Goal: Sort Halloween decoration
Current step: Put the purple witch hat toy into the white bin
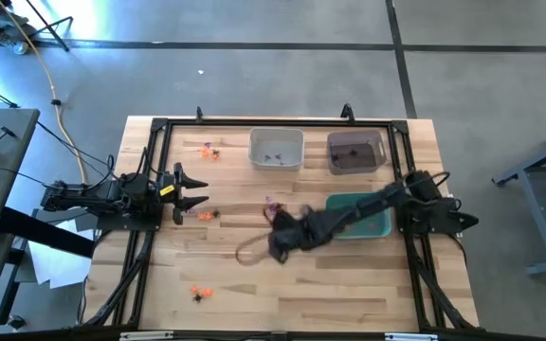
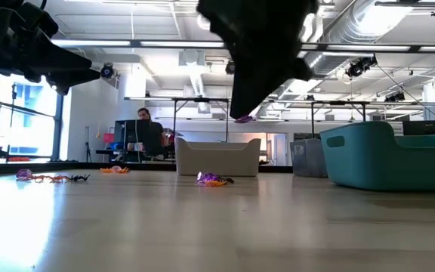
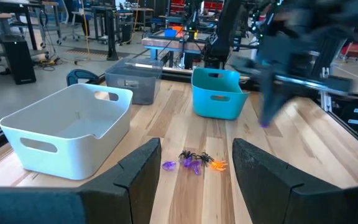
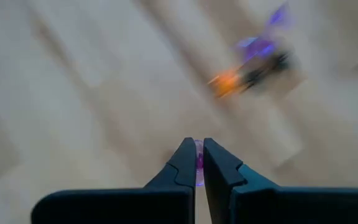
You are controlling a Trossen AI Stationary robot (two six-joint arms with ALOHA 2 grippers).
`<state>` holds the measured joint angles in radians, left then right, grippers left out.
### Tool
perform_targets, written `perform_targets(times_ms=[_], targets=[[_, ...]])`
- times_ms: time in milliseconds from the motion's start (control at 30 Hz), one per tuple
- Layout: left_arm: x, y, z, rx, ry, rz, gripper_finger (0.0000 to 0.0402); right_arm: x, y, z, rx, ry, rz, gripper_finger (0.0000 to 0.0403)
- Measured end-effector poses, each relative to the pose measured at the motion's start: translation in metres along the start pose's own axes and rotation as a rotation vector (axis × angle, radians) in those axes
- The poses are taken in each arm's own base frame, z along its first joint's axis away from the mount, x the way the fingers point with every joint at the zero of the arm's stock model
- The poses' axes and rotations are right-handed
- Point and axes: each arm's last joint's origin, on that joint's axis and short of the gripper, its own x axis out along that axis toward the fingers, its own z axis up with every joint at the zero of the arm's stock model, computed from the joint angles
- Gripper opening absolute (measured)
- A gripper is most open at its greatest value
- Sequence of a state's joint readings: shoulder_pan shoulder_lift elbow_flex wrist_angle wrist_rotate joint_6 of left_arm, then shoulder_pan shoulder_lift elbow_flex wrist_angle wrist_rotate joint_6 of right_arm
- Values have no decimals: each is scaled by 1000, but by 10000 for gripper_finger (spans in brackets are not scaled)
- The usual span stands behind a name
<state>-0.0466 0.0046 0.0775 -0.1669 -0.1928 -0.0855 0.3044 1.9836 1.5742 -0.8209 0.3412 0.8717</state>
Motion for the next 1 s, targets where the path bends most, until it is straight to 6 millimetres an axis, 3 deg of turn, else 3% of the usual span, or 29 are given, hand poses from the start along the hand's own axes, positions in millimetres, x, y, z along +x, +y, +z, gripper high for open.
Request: perform_targets(times_ms=[300,600,767,867,1000], targets=[[0,0,0,0,0,0,186,28,-96,80,-74,6,-118,3],[0,0,0,0,0,0,186,45,-184,127,-29,-20,-191,3],[0,0,0,0,0,0,186,48,-214,138,20,-16,-175,3],[0,0,0,0,0,0,186,48,-220,140,35,-17,-163,13],[0,0,0,0,0,0,186,48,-222,140,31,-15,-164,58]])
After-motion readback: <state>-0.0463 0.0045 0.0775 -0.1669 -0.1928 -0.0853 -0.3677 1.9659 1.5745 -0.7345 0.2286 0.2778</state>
